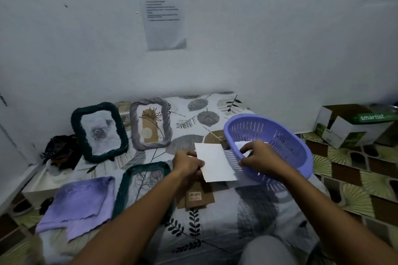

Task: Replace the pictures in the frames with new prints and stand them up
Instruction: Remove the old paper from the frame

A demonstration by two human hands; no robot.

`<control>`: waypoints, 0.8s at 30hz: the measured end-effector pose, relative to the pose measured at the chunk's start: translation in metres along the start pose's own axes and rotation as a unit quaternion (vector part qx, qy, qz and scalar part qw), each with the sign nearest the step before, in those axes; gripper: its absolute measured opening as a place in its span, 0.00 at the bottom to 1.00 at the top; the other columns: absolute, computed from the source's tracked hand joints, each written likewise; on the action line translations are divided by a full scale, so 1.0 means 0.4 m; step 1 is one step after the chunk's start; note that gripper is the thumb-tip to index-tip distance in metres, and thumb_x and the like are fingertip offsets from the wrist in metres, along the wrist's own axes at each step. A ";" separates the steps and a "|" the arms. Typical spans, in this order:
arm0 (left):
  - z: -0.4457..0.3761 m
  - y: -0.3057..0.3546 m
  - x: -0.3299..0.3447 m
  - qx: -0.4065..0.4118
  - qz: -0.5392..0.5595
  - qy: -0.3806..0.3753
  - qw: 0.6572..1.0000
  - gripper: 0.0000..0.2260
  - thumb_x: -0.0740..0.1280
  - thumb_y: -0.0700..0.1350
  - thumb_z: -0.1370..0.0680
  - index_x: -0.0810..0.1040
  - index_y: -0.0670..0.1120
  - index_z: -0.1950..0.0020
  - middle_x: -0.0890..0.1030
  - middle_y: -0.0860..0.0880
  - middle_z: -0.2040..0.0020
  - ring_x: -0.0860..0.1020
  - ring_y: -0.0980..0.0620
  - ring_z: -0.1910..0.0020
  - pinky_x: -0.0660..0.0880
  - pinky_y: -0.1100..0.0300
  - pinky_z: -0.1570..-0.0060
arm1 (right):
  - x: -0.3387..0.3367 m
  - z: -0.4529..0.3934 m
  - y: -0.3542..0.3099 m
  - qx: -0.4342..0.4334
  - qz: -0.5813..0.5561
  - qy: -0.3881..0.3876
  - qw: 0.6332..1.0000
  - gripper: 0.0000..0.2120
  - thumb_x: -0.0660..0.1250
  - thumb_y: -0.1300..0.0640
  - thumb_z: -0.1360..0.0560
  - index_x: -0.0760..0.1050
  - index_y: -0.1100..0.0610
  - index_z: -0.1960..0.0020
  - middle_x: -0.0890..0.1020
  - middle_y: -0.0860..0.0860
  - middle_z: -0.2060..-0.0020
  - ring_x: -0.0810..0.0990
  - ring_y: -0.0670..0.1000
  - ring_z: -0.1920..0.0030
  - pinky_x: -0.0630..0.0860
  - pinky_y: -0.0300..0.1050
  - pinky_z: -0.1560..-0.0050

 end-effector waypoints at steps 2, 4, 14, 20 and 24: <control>-0.005 -0.011 0.039 -0.008 0.005 -0.004 1.000 0.10 0.69 0.29 0.28 0.76 0.39 0.49 0.81 0.39 0.56 0.82 0.42 0.63 0.81 0.50 0.67 | -0.019 -0.003 0.006 -0.005 -0.018 0.008 1.000 0.16 0.72 0.60 0.29 0.79 0.56 0.41 0.82 0.52 0.51 0.82 0.52 0.55 0.81 0.52 0.49; -0.012 -0.012 0.075 -0.006 0.002 -0.002 1.000 0.10 0.68 0.28 0.29 0.76 0.38 0.51 0.81 0.37 0.57 0.82 0.40 0.66 0.79 0.51 0.69 | -0.042 -0.004 0.012 -0.006 -0.037 0.022 0.999 0.15 0.73 0.60 0.29 0.80 0.57 0.43 0.83 0.53 0.54 0.83 0.53 0.56 0.81 0.54 0.50; -0.056 0.002 0.204 -0.001 -0.063 -0.012 0.998 0.09 0.73 0.35 0.29 0.77 0.40 0.51 0.82 0.41 0.59 0.81 0.47 0.73 0.78 0.58 0.73 | -0.013 -0.022 0.026 -0.019 -0.038 0.012 0.999 0.20 0.74 0.55 0.30 0.78 0.56 0.39 0.81 0.54 0.46 0.81 0.51 0.52 0.80 0.53 0.49; -0.050 0.061 0.146 0.104 -0.052 0.046 0.992 0.11 0.63 0.45 0.19 0.78 0.43 0.59 0.80 0.47 0.63 0.77 0.50 0.68 0.72 0.60 0.69 | -0.029 -0.042 0.051 -0.019 -0.096 0.020 0.995 0.09 0.70 0.54 0.26 0.81 0.58 0.48 0.84 0.53 0.56 0.82 0.51 0.60 0.80 0.47 0.58; -0.052 0.092 0.151 0.111 0.023 -0.015 0.993 0.13 0.68 0.51 0.22 0.77 0.43 0.61 0.80 0.44 0.66 0.75 0.46 0.70 0.72 0.57 0.70 | -0.135 -0.141 0.146 0.055 -0.066 0.125 0.988 0.05 0.69 0.61 0.25 0.79 0.63 0.56 0.82 0.60 0.66 0.81 0.56 0.67 0.80 0.51 0.63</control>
Point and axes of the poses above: each hand's wrist, its own z-axis away from the middle knuckle, its own x-axis out of the palm, y = z × x, the point moved 8 cm from there along -z, towards the middle knuckle
